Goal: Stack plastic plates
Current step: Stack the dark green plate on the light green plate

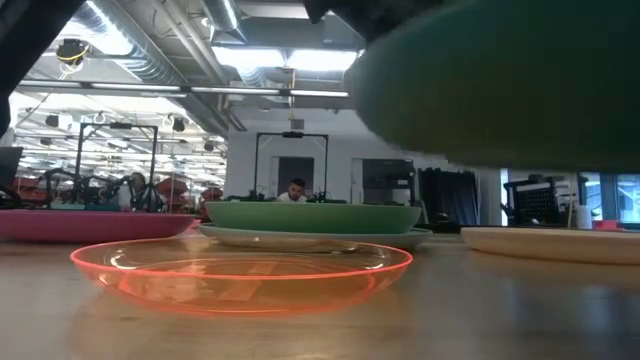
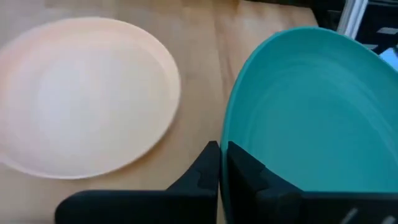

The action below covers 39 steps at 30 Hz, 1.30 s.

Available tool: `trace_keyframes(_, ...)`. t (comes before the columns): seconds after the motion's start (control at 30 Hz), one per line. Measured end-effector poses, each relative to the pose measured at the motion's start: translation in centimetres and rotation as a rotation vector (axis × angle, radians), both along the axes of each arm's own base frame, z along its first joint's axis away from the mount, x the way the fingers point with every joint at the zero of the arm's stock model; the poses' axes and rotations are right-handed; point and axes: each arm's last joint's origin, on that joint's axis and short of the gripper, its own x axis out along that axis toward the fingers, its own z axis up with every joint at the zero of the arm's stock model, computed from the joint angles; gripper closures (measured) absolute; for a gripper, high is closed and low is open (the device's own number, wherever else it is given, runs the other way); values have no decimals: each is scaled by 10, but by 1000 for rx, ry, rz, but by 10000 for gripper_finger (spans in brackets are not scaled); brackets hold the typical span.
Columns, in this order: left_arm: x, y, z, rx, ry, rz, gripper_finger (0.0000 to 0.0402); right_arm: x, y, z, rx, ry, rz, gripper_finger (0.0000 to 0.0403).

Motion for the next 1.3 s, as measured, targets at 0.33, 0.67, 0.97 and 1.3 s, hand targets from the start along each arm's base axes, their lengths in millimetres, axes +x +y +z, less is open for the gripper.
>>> trace_keyframes(0.33,-23,42,42,143,11,83,394,-1,0,-2,1,25,-1,395)
trace_keyframes(0.67,-100,107,58,140,-19,287,394,0,0,-4,25,32,2,395)
trace_keyframes(0.97,-159,157,54,155,-36,491,394,0,0,-4,25,32,1,395)
trace_keyframes(1.3,-187,189,4,180,63,575,394,0,0,-4,25,32,1,395)
